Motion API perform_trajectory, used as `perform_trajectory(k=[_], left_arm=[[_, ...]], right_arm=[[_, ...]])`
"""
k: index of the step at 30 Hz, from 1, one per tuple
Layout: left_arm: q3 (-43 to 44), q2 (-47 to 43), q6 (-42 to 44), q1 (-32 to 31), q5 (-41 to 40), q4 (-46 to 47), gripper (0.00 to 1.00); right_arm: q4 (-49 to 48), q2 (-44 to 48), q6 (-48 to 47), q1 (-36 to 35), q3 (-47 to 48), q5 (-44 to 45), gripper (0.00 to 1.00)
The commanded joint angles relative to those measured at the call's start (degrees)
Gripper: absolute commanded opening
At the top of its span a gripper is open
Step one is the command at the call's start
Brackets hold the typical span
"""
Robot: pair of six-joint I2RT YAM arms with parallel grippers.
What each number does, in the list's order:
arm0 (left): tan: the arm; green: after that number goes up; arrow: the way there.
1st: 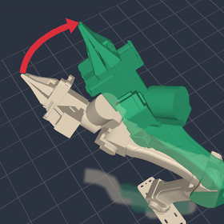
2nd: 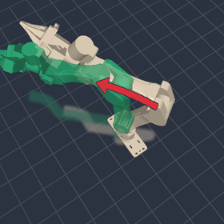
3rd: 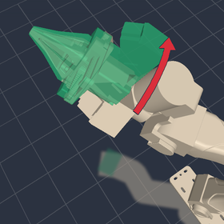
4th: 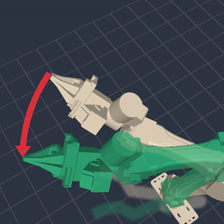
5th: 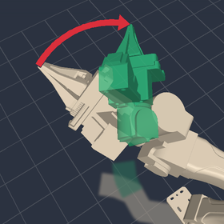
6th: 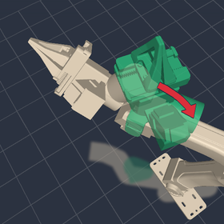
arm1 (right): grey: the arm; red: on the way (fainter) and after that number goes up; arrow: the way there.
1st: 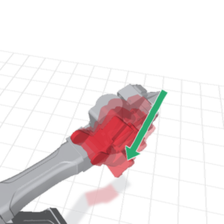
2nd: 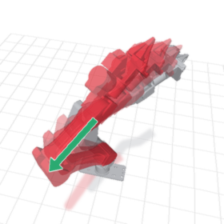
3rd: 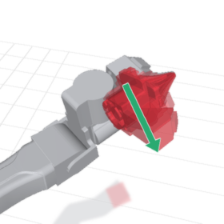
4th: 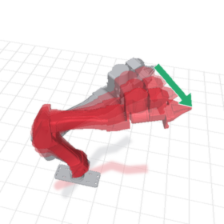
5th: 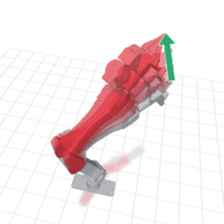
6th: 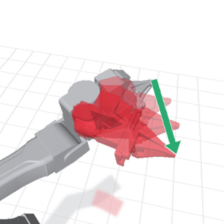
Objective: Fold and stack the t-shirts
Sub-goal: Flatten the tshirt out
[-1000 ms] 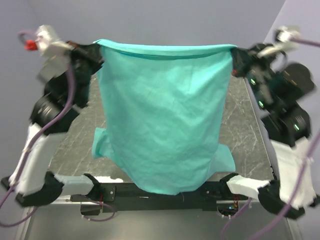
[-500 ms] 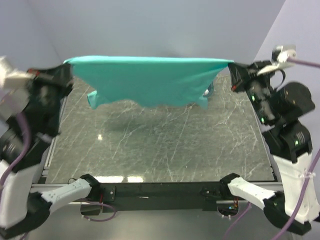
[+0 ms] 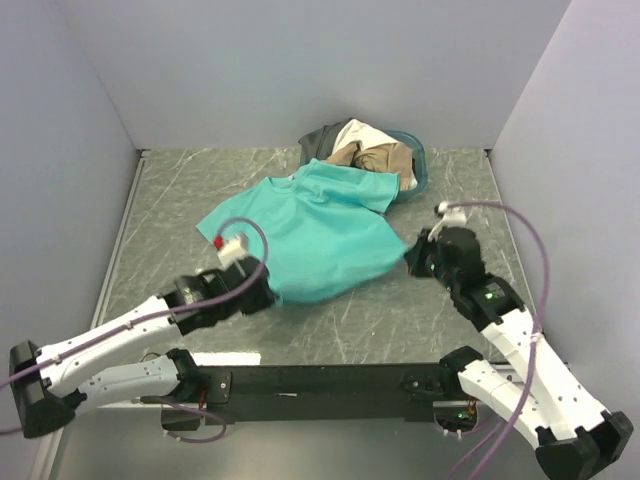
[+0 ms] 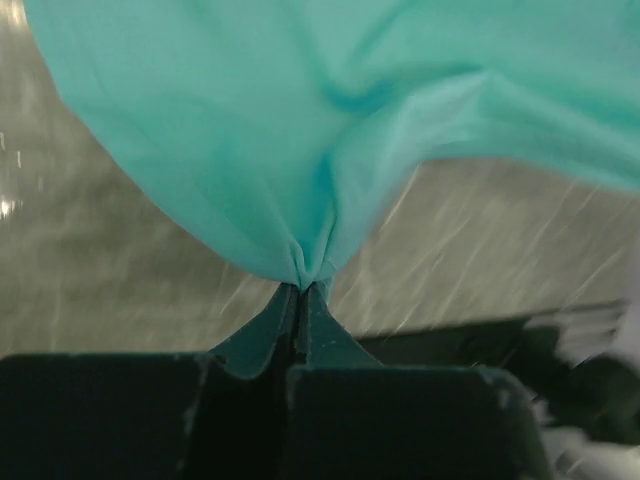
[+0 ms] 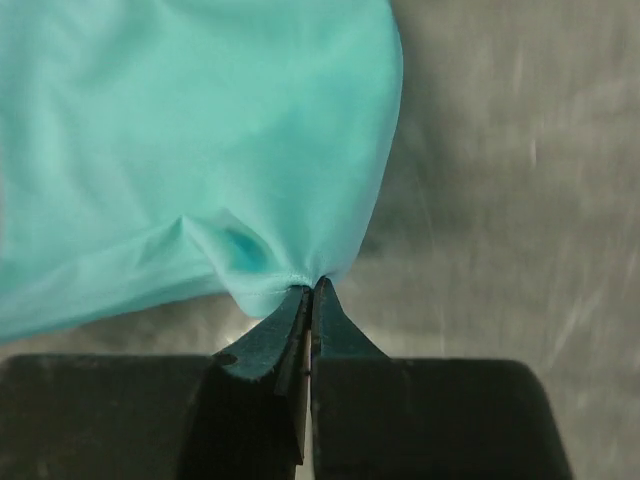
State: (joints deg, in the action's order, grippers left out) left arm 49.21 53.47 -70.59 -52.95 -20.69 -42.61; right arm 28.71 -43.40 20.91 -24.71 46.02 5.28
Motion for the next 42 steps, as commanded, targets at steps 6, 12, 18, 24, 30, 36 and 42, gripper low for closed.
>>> perform_trajectory(k=[6,12,18,24,30,36,42], left_arm=[[-13.43,4.51,-2.90,-12.00,19.70,13.75,0.06],[-4.59,15.16,5.19,-18.23,22.19,15.64,0.16],[0.26,23.07,12.48,-21.31,29.91,19.84,0.13],[9.12,31.24,19.95,-24.74,32.90,18.98,0.27],[15.64,35.65,23.39,-26.68,30.11,14.14,0.55],[18.46,30.47,22.86,-26.33,18.51,6.59,0.99],[20.49,26.25,19.44,-17.21,5.23,-1.51,0.99]], right_arm=[[11.62,-0.80,15.12,0.36,-10.78,11.94,0.03],[15.75,-5.99,20.92,0.54,-7.27,22.02,0.09],[20.42,-10.21,24.79,1.77,-2.87,29.34,0.09],[21.92,-11.62,25.42,5.19,1.00,34.62,0.14],[20.86,-8.47,22.08,9.41,1.35,32.96,0.50],[18.59,-1.71,19.80,11.35,1.79,27.36,0.82],[9.88,2.52,13.37,11.44,-0.22,6.11,0.83]])
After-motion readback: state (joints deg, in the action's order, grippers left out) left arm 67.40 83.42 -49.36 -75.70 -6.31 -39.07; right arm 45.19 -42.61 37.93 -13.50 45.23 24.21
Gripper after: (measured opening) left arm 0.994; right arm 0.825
